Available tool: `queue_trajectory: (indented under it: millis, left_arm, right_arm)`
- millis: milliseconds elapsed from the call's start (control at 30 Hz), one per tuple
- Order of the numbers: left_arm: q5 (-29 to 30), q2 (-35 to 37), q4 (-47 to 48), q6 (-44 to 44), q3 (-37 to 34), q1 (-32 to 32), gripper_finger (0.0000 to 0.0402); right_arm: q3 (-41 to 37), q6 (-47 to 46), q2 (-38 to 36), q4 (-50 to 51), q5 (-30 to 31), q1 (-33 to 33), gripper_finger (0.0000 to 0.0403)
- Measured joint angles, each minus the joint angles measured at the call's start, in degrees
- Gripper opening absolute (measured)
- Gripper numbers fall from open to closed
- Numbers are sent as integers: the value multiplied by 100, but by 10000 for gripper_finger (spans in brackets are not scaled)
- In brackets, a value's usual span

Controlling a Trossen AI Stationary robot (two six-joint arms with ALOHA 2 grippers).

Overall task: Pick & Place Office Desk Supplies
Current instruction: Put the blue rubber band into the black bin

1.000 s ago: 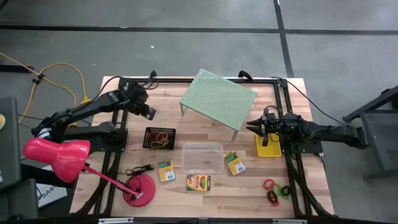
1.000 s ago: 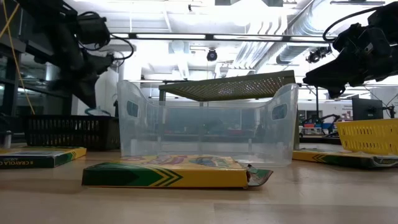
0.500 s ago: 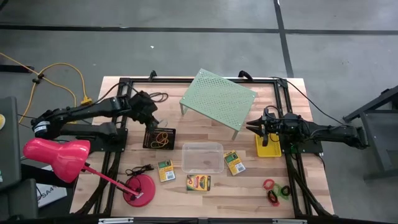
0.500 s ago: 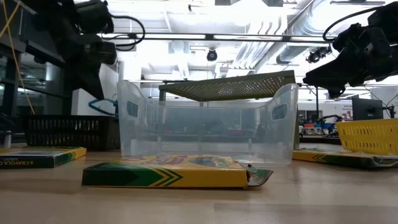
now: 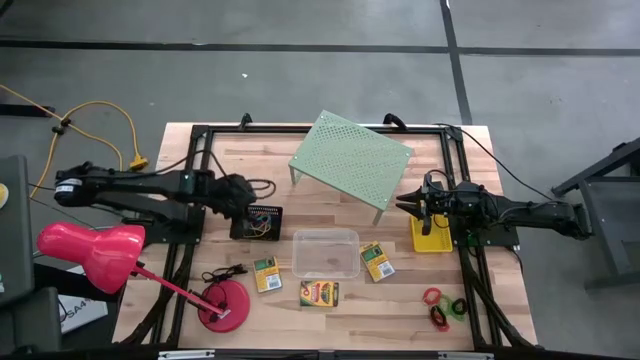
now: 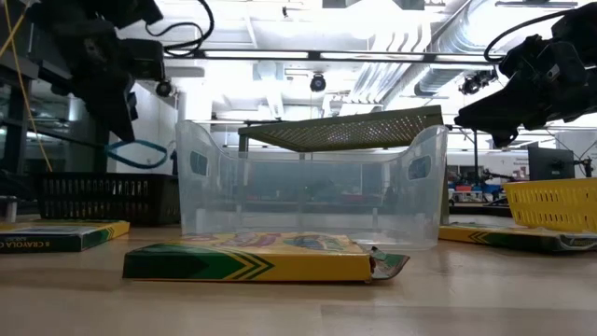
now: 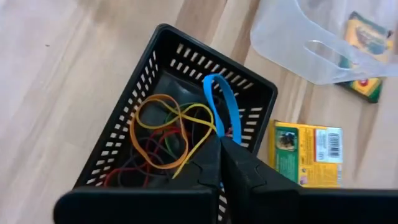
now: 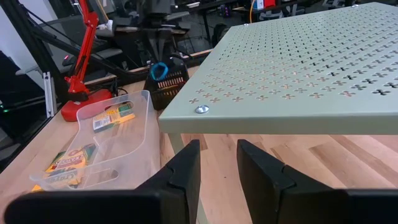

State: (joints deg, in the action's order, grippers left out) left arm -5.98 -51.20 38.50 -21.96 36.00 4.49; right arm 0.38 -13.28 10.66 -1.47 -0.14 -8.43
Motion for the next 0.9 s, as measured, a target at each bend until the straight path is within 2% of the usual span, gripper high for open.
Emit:
queue_trajectory:
  millis: [267,567,900]
  left_arm:
    - [791,-291,4,-361,6,-407,0]
    - [762,-1137,-31,-594,6,-439,0]
    - [737,-1204,-151,-592,6,-439,0]
  right_arm:
    - [0,0,0,2,0,2,94]
    - [0,0,2,2,0,1,94]
    - [0,0,0,1,0,1,94]
